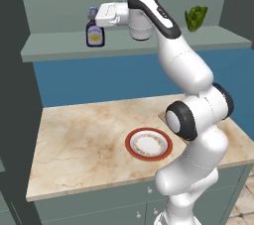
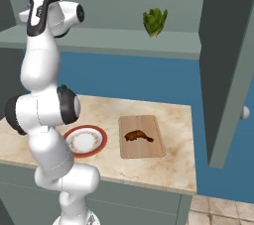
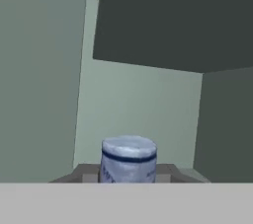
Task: Pick the chicken drumstick from the plate and place it on the cutting board. Then pick the condiment bottle from the cabinet and place it next to the cutting board.
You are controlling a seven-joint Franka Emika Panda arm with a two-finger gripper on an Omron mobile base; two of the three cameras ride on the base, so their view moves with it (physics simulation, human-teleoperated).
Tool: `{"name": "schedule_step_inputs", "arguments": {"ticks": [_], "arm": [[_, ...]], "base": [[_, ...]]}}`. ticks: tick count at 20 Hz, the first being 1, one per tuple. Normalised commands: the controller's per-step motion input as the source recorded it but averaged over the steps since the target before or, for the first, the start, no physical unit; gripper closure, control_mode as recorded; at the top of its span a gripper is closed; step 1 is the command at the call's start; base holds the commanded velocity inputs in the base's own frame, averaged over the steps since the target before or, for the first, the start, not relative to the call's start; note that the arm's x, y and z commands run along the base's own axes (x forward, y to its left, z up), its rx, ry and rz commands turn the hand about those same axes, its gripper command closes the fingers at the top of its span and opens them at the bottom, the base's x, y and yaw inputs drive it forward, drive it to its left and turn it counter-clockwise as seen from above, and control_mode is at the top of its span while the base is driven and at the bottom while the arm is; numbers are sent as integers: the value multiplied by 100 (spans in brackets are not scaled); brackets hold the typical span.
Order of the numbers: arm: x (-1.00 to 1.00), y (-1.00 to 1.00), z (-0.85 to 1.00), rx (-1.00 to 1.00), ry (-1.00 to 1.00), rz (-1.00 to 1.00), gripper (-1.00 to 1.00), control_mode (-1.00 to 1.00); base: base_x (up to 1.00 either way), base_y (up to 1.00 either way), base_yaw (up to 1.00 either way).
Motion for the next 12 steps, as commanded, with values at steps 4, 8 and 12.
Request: {"name": "schedule_step_inputs", "arguments": {"ticks": [4, 8, 12], "arm": [[-45, 1, 0, 0, -3, 0, 100, -100], [-51, 0, 0, 0, 0, 0, 100, -100], [-54, 0, 0, 0, 0, 0, 100, -100]], "base": [[0, 0, 0], [0, 0, 0], [0, 0, 0]]}}
